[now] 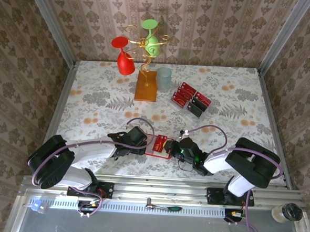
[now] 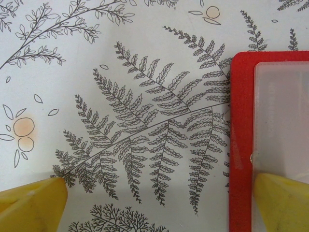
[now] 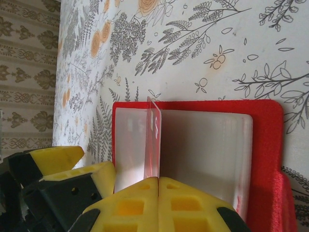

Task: Put the credit cards into the card holder
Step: Insert the credit card into the card slot.

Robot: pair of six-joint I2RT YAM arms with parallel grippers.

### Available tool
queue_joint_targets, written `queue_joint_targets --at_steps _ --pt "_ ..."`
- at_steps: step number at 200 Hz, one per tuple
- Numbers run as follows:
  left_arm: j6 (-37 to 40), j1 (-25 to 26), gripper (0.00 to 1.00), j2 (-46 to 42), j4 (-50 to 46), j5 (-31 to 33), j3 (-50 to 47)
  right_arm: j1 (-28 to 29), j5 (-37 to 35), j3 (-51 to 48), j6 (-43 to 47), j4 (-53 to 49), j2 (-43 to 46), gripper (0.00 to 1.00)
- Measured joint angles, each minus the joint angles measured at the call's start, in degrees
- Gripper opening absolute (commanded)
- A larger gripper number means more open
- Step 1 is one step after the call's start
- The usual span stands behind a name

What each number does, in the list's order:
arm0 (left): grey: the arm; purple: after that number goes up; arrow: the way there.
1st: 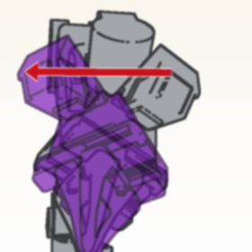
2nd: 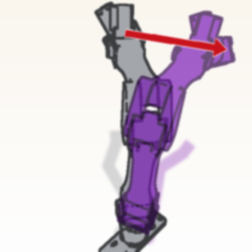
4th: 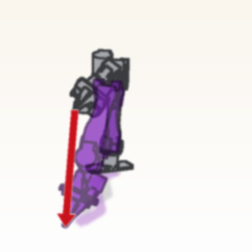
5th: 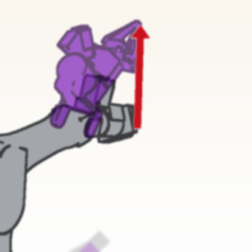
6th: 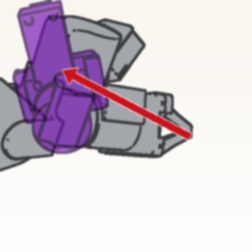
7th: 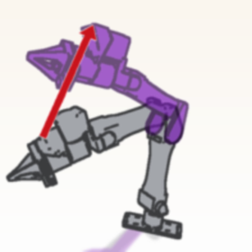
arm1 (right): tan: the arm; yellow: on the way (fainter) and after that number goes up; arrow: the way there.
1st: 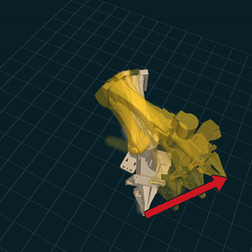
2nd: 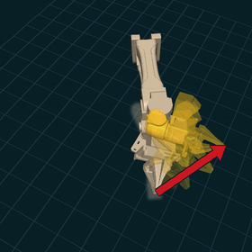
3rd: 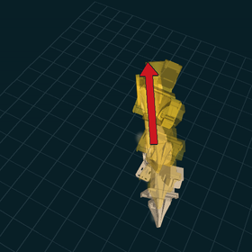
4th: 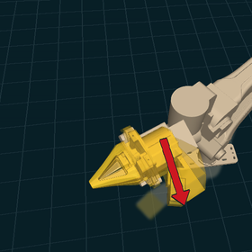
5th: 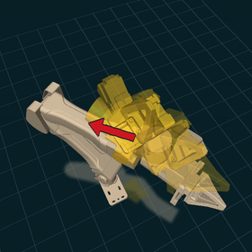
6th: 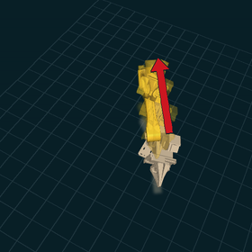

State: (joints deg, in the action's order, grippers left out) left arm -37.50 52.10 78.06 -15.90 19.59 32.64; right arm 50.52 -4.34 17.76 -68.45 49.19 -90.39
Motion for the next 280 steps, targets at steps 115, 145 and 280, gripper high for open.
queue_joint_targets --at_steps 115,145,280 --pt "-0.2 0.0 1.0 -0.02 -0.02 0.0 0.0 -0.02 -0.02 -0.79 -0.61 0.63 -0.66 0.0" --pt "-0.2 0.0 1.0 -0.02 -0.02 0.0 0.0 -0.02 0.04 -0.79 -0.57 0.76 -0.76 0.0" --pt "-0.2 0.0 1.0 -0.02 -0.02 0.0 -0.02 0.52 1.38 0.24 -0.55 0.76 -2.38 0.0"
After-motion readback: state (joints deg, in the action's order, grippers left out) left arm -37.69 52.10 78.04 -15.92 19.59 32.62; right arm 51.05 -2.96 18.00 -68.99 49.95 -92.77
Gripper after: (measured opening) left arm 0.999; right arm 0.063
